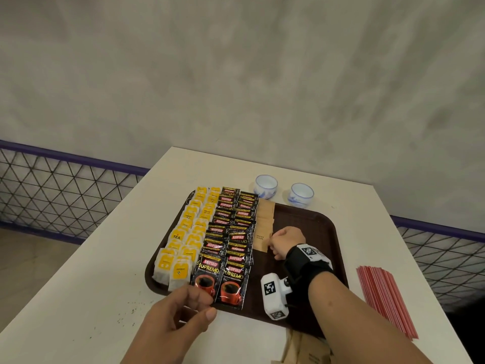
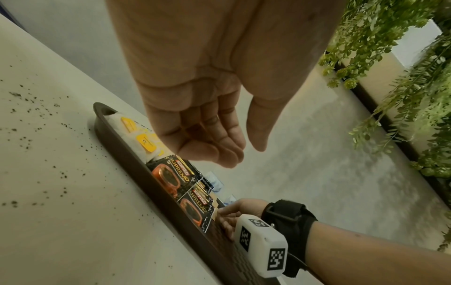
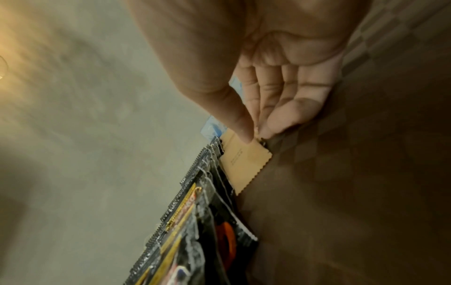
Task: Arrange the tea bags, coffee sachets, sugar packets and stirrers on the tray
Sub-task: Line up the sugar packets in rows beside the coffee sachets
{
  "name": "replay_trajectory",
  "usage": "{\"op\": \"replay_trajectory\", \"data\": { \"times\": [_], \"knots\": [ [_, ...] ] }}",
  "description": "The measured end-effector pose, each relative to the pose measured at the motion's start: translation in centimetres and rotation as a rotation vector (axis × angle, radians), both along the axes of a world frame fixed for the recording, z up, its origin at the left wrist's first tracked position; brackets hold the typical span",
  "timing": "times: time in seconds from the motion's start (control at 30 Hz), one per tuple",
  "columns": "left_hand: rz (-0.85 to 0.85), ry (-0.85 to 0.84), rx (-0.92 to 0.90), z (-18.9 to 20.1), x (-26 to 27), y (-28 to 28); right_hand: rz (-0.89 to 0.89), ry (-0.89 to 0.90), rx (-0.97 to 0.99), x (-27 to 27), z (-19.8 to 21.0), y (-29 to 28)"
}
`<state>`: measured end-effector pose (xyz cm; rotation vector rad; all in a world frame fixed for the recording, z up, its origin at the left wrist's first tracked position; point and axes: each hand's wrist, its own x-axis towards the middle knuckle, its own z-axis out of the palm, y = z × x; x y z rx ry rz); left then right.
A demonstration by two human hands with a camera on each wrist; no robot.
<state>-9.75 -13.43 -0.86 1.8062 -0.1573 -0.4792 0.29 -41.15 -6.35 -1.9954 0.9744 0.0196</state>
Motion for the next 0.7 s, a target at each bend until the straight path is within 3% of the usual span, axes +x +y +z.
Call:
{"op": "replay_trajectory", "data": {
  "times": [0.1, 0.23, 0.4, 0.53, 0.7],
  "knots": [
    [0.012, -0.013, -0.011, 0.3, -0.4, 0.0, 0.015, -0.043, 0.059, -1.3, 1.2, 0.0],
    [-0.038, -0.046, 0.022, 0.5, -1.3, -0.5, 0.169, -0.163, 0.081, -5.4, 5.1, -0.7],
    [-0.282, -0.097, 0.245, -0.4, -3.5, -2.7, 0.446, -0.221, -0.062, -14.2, 9.7, -2.3],
    [-0.608, -0.276, 0.495, -1.0, -5.8, -6.4, 0.705, 0.052, -0.188, -22.0, 10.2, -2.1],
    [-0.726, -0.475, 0.639, -2.9, -7.2, -9.8, 0.793, 0.317, -0.262, -26.8, 7.4, 0.4]
  ]
}}
